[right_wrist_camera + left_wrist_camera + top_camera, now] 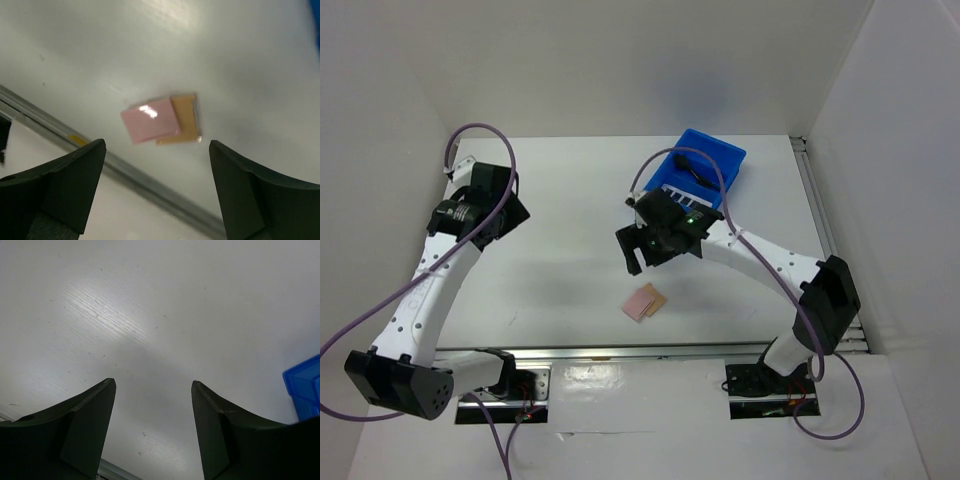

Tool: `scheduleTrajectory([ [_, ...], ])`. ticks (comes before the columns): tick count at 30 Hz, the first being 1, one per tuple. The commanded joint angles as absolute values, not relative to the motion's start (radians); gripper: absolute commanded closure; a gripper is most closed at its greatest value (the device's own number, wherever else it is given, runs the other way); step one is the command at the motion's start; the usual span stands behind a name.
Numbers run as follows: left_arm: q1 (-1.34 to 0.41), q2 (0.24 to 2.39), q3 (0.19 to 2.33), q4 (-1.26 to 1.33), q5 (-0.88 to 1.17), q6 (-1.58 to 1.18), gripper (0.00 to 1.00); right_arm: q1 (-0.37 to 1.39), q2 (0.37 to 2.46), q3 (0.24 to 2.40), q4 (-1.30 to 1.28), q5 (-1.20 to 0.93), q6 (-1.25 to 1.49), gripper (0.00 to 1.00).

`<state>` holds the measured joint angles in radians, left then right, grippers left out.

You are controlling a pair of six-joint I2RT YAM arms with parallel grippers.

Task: Organize the makeup

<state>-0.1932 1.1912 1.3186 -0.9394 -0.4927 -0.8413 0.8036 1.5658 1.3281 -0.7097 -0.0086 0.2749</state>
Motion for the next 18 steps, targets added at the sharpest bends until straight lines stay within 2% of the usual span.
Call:
scheduleTrajectory([
  [1,-0.189,1.154,1.31,-0.891,-0.47,-0.833,0.25,0.816,1.545,1.347,-0.969,0.098,0.618,0.08],
  [6,-0.189,1.154,1.301,-0.853,-0.394,-0.767,0.25,0.902,1.516,1.267,-0.933,0.011,0.791,0.08],
  [7,-0.213,1.143,1.287,-0.823,-0.361,-0.718,0.29,0.911,1.506,1.222,-0.89,-0.014,0.792,0.08],
  [9,-0.256,1.143,1.263,-0.709,-0.194,-0.552,0.29,0.911,1.476,1.166,-0.881,-0.014,0.822,0.06],
  [12,-0.31,1.232,1.273,-0.758,-0.036,-0.47,0.27,0.902,1.437,1.155,-0.881,0.018,0.795,0.06],
  [14,-0.405,1.282,1.273,-0.797,-0.034,-0.469,0.23,0.893,1.372,1.128,-0.89,0.058,0.769,0.06],
  [18,-0.586,1.364,1.233,-0.845,-0.074,-0.469,0.23,0.822,1.246,1.059,-0.948,0.109,0.758,0.06],
])
